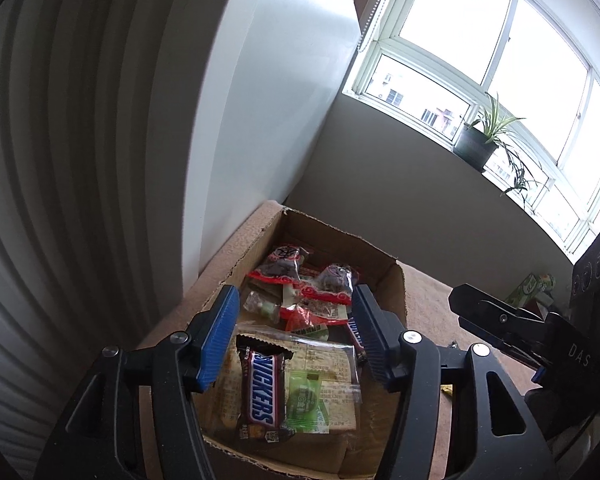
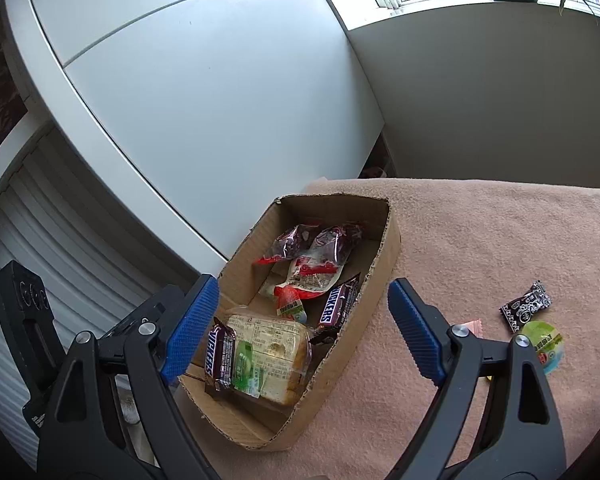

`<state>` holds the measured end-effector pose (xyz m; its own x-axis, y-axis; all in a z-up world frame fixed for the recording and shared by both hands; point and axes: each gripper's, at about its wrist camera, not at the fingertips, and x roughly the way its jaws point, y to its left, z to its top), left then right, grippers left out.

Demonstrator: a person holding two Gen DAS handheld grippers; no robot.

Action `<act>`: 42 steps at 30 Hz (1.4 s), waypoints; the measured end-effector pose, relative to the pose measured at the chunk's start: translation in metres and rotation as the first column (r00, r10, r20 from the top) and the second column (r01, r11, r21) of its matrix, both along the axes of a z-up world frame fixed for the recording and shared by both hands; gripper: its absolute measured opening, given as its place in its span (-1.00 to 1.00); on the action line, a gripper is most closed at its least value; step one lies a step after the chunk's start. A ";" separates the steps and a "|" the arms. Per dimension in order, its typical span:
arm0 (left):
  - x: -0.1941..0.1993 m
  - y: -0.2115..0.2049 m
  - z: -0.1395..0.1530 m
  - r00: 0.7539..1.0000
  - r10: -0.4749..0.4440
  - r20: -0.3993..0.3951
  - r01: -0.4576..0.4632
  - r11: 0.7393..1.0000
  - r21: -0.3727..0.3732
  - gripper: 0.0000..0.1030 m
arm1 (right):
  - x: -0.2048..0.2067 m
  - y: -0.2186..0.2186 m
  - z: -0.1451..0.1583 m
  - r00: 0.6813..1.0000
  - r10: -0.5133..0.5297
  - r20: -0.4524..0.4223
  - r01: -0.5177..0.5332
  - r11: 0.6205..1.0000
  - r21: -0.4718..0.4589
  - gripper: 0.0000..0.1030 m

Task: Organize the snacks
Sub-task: 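Withdraw both tools from the box toward the remaining candies, then grasp the yellow candy with the left tool while the right tool grasps the green jelly cup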

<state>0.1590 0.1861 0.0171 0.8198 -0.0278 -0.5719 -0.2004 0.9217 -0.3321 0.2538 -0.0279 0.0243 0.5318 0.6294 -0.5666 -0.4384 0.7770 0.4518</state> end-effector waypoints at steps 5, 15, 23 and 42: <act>-0.012 -0.007 0.007 1.000 -0.007 0.009 0.007 1.000 -0.004 0.12 | -0.018 -0.023 0.010 0.999 -0.027 0.026 0.027 0.999 -0.017 0.73; -0.034 -0.044 0.016 0.998 -0.064 0.004 0.064 0.998 0.008 0.12 | -0.054 -0.099 0.012 0.988 -0.145 0.049 0.148 0.986 -0.075 0.73; -0.039 -0.095 0.004 0.982 -0.184 -0.040 0.184 0.983 0.017 0.12 | -0.063 -0.156 -0.010 0.974 -0.227 0.023 0.228 0.963 -0.142 0.73; -0.004 -0.178 -0.056 0.905 -0.370 -0.211 0.362 0.929 -0.076 0.12 | 0.030 -0.134 -0.078 0.976 -0.105 -0.191 0.062 0.973 -0.221 0.61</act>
<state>0.1555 0.0083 -0.0392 0.6035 -0.3249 -0.7282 0.0778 0.9329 -0.3517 0.2834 -0.1623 -0.0536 0.4393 0.4410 -0.7826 -0.2851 0.8946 0.3441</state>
